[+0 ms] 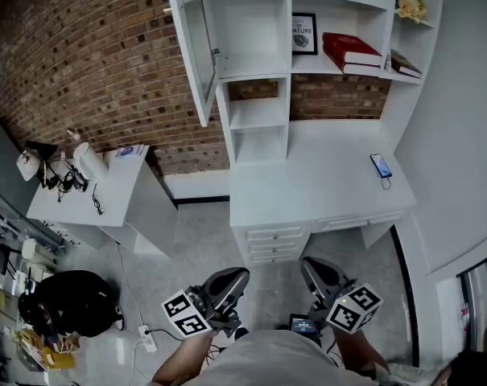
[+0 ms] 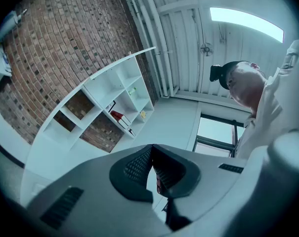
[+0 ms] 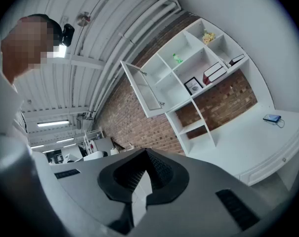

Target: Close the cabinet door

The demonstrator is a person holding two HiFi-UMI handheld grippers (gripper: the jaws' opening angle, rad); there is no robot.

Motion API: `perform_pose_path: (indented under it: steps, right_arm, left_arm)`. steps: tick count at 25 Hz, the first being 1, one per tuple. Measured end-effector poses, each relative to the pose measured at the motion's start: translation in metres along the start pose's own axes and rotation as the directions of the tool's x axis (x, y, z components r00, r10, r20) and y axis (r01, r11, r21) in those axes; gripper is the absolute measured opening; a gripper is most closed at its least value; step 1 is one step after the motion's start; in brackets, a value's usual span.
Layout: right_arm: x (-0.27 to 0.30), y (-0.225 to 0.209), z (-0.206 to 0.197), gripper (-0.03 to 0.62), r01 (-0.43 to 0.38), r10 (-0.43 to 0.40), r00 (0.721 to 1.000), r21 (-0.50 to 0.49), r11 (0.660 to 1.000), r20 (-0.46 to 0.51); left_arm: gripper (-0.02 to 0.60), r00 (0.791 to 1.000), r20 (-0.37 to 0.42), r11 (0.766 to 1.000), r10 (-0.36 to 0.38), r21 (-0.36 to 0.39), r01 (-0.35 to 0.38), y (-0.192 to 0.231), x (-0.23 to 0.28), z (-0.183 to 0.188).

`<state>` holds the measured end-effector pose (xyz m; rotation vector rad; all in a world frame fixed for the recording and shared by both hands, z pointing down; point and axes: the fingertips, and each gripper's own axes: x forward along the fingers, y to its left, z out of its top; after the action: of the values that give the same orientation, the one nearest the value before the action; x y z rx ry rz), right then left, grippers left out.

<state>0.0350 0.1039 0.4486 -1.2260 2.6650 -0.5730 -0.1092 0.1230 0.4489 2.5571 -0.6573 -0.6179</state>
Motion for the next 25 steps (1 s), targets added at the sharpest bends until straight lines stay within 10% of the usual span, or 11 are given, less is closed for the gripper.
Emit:
perform_pose_path:
  steps: [25]
  right_arm:
    - [-0.025, -0.060, 0.031, 0.031, 0.025, -0.025, 1.000, -0.141, 0.990, 0.006]
  left_arm:
    - [0.009, 0.997, 0.056, 0.997, 0.057, 0.045, -0.059, -0.001, 0.041, -0.005]
